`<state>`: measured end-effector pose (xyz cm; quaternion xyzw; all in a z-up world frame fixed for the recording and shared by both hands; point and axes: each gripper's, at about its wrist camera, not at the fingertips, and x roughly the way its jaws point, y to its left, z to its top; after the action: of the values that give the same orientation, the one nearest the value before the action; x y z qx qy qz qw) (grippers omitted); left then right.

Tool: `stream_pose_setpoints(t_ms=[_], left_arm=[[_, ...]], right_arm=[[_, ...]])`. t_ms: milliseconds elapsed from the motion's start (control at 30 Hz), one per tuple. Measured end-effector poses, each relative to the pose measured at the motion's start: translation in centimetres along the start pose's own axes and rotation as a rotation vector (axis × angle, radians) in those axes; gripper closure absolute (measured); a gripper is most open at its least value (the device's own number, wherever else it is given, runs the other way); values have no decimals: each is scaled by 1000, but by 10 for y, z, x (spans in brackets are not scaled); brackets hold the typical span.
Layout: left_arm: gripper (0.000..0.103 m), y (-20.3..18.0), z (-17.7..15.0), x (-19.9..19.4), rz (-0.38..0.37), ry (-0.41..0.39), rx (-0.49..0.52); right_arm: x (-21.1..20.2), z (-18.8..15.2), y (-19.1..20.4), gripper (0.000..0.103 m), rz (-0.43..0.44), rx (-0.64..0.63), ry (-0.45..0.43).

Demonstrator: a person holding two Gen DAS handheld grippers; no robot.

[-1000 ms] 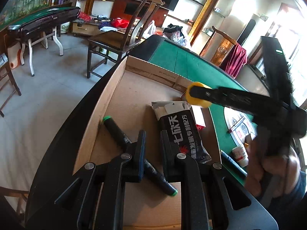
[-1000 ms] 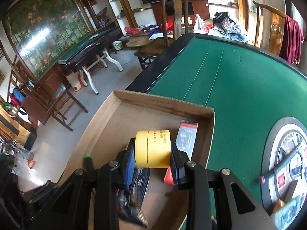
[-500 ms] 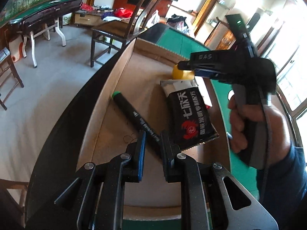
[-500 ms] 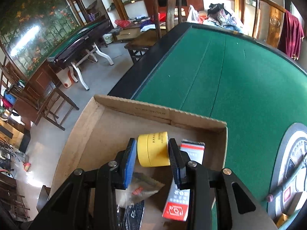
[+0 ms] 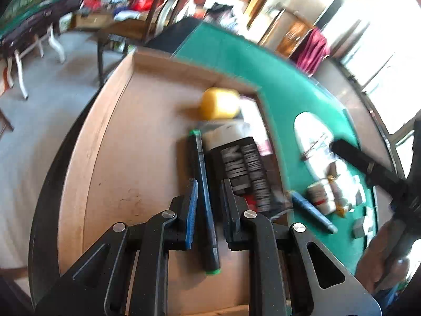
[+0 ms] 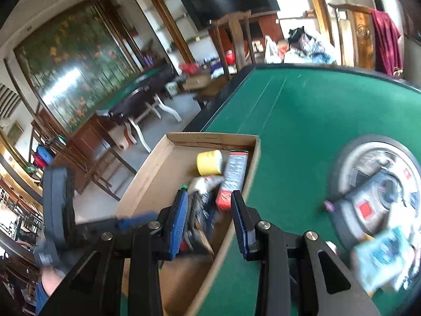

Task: Organize objects
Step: 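Move both grippers back to the table and grasp another black marker with the left gripper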

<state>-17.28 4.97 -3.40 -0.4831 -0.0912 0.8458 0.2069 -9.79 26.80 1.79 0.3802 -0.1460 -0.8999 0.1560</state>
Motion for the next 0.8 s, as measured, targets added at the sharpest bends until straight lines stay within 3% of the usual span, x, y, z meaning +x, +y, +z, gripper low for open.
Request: stream_pose_setpoints(t_ms=[67,233,300,367,600,800], left_arm=[[87,-6,-4,-15,28,-44,1],[87,-15,-27,-54,66,-165,-5],[80,-27,-43,-65,52,-192,18],[68,-44,-55,-70,34,-194,68],[68,-104,-91,-78,18,-159,210],[68,-135,-110,-71,59,-137,286]], right_arm=[[-20,-11,-10,62,-13,-5,-27],[-65,-35,-49,60,-63,8,-108],[-78,-41,-65,60,-82,43,-144],[-84,-46,-82,60,-73,97,-150],[-88,-58,-94,60,-62,143,-147],[-101,-66,-99,60,-51,144,-152]])
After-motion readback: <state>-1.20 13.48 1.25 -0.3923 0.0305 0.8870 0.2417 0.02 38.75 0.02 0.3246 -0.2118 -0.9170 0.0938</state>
